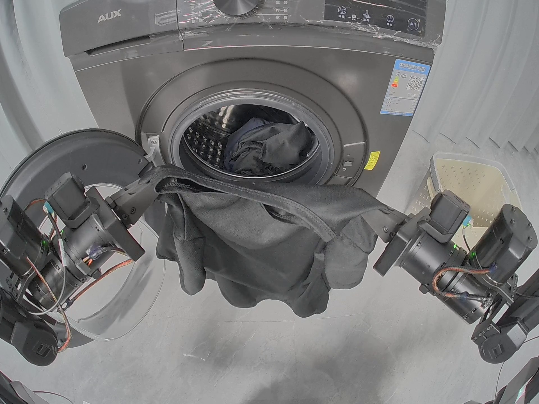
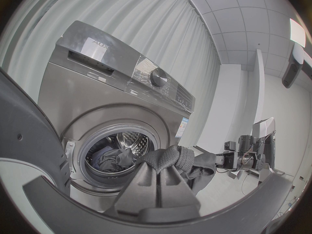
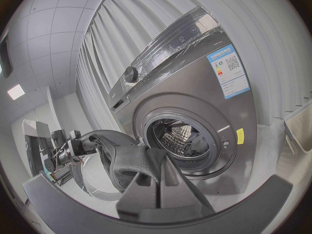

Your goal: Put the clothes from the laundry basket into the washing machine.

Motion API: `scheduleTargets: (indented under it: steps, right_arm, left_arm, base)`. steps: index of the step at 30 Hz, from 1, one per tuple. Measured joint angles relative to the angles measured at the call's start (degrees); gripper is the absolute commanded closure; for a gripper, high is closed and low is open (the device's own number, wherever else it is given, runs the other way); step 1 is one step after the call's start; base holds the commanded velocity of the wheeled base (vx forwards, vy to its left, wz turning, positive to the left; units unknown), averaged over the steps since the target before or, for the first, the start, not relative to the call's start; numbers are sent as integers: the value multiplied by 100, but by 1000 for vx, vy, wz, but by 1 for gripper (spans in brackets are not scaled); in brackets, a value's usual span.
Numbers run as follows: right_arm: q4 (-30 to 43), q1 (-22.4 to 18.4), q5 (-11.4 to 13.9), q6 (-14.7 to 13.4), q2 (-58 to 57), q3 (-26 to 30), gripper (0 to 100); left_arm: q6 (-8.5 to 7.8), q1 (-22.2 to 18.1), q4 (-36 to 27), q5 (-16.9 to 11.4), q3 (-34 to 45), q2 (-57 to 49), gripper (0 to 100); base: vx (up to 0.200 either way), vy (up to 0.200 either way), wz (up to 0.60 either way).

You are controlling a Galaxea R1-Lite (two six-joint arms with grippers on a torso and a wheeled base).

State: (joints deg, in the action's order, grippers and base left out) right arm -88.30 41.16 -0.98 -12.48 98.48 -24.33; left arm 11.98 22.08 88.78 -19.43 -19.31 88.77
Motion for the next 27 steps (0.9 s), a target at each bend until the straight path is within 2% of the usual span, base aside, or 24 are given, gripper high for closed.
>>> scheduleTargets:
  steps: [4, 7, 13, 19, 27]
  right_arm:
    - [5, -4, 344, 12, -49, 228, 100]
    - [16, 33, 474, -21, -82, 347, 100]
    - [5, 5, 489, -7, 94, 334, 100]
    - [0, -23, 464, 162, 17, 143, 100]
    - [-2, -329, 467, 201, -93, 138, 100]
  left_arm:
    - [-39, -116, 1, -174, -30, 95, 100]
    - [-39, -221, 1, -244, 57, 213, 100]
    - [-39, -354, 17, -255, 60, 467, 100]
    - [-49, -458, 17, -262, -23, 563, 100]
    - [-72, -477, 17, -254, -61, 696, 100]
  base:
    - [0, 0, 0]
    - [0, 0, 0]
    - [0, 0, 0]
    - [0, 0, 0]
    - [0, 0, 0]
